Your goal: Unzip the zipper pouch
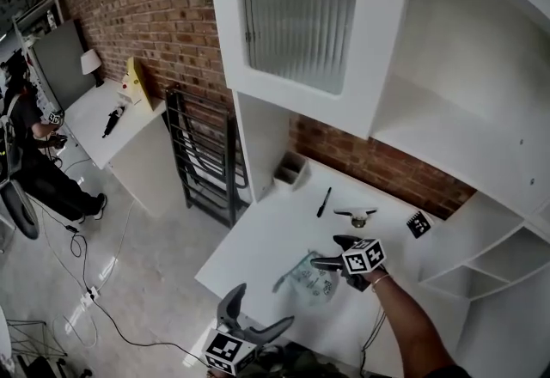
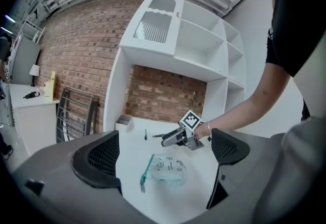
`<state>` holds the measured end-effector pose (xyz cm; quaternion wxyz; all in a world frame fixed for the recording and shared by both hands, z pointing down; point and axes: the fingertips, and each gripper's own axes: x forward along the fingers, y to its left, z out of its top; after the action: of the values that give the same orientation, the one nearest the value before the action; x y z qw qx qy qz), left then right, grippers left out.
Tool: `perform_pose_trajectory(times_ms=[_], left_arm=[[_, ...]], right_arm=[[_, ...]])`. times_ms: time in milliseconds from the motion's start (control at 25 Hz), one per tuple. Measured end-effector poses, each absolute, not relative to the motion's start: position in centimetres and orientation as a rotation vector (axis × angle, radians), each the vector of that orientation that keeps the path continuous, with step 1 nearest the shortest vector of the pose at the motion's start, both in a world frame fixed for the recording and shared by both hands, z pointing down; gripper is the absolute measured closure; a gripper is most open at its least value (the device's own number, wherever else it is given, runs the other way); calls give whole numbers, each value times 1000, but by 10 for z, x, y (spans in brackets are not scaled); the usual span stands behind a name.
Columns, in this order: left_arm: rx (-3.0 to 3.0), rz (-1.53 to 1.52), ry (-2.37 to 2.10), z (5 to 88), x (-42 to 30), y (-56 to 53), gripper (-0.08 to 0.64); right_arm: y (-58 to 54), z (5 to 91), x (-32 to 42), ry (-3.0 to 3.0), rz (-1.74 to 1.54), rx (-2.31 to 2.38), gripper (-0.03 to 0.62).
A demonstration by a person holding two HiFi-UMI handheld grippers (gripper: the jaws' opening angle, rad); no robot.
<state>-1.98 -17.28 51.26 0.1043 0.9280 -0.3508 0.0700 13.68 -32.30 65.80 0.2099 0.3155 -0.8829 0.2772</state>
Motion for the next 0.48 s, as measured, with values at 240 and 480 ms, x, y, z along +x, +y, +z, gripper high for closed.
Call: perform_pose_trajectory(times_ms=[240, 480], left_arm=[[2682, 193, -1131, 506, -40, -175, -6], [2627, 207, -1232, 505, -58, -183, -6]], right_arm=[[-331, 695, 125, -2335, 869, 684, 73], [-331, 719, 122, -2201, 948, 543, 180]])
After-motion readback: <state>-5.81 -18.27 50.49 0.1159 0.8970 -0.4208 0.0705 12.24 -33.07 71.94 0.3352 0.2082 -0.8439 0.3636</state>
